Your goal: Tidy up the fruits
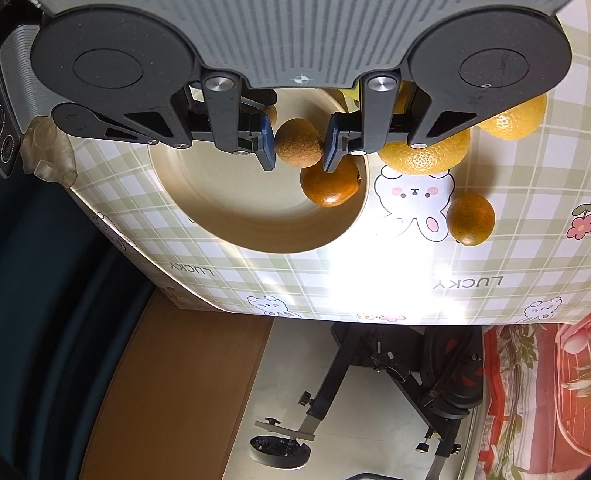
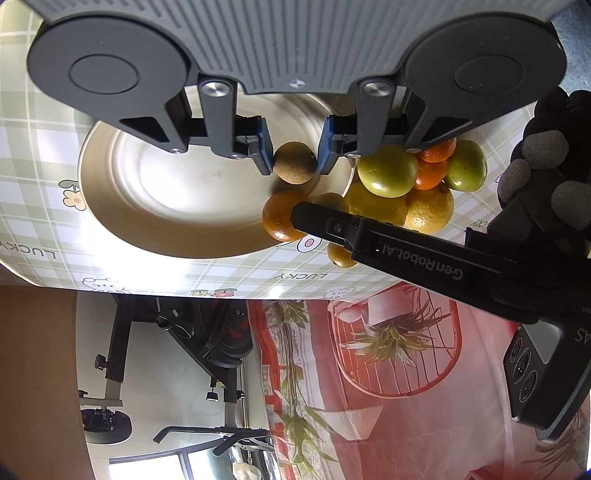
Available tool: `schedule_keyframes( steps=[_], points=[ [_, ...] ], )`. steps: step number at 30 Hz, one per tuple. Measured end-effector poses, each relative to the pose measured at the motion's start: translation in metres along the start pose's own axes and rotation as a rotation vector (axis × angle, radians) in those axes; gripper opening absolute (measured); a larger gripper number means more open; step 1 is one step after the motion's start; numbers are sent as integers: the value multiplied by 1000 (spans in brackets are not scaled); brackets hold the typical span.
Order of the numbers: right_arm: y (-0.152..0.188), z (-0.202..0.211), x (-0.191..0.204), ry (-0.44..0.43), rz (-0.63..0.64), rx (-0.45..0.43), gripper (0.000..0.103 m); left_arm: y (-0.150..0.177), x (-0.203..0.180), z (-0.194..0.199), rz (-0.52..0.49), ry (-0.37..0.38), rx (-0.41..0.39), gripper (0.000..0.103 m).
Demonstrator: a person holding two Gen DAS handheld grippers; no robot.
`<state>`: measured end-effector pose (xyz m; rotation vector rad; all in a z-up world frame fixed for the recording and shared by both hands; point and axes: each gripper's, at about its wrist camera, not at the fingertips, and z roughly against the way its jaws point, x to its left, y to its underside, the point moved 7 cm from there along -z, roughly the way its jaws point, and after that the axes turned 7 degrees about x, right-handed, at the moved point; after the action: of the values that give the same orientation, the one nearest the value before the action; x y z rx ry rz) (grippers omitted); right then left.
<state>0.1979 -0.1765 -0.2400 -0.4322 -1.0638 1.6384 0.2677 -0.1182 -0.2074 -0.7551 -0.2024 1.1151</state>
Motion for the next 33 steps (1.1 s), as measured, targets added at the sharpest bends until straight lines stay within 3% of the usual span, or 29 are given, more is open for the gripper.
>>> schedule_keyframes(
  steps=[16,28,33],
  points=[
    [0,-6,4,-3,22,23,29,-1,-2,-6,7,-5,26,30],
    [-1,5,-10,-2,-55,-34,33,-5,13,50,53,-35,-133,30],
    [-2,7,-14,-5,-72,-37,33,2,36,71,107,-68,-148,30]
  ],
)
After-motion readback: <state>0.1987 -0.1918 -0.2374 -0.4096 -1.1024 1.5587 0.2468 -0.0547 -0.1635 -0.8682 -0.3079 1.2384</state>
